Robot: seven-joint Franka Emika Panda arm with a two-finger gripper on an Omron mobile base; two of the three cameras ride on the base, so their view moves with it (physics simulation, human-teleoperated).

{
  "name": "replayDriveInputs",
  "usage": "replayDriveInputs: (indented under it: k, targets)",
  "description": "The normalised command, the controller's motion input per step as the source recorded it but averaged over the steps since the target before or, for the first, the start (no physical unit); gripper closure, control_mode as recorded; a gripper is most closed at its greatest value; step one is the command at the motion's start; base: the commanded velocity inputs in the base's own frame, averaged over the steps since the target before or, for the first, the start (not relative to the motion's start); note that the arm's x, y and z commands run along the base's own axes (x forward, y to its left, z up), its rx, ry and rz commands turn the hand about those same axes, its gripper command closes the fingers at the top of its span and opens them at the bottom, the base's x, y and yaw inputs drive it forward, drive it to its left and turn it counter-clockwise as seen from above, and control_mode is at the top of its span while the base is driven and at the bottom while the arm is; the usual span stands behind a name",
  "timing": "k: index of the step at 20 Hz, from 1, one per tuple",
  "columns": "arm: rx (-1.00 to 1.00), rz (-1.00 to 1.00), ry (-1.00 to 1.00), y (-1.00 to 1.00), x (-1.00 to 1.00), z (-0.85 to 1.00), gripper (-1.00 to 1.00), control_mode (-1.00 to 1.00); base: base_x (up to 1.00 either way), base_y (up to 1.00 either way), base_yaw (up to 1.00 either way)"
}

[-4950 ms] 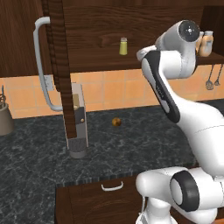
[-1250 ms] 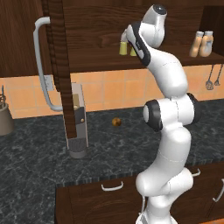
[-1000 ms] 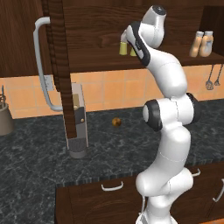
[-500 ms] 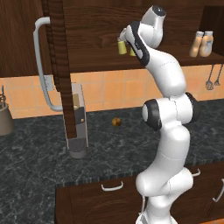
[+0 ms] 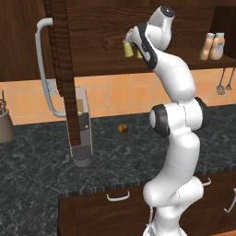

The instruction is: Put the shaker and condiment bottle from the counter next to their counterparts in the cabinet.

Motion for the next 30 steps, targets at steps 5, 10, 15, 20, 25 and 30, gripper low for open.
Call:
replayDriveInputs:
  k: [5, 10, 15, 20, 25, 30]
  targets:
    - [0.00, -0.04, 0.00, -0.14, -0.26, 0.41, -1.00, -1.00, 0.00, 0.00, 0.00]
    - [0.00, -0.05, -0.01, -0.23, -0.58, 0.22, -1.00, -1.00, 0.00, 0.00, 0.00]
    - [0.00, -0.02, -0.04, -0.06, -0.80, 0.15, -1.00, -1.00, 0.00, 0.00, 0.00]
    - [0.00, 0.00, -0.09, 0.00, -0.99, -0.12, -1.00, -1.00, 0.00, 0.00, 0.00]
    - [0.00, 0.00, -0.31, 0.00, -1.00, -0.67, -1.00, -1.00, 0.00, 0.00, 0.00]
    - [0.00, 0.00, -0.39, 0.01, -1.00, -0.98, -1.00, -1.00, 0.00, 0.00, 0.00]
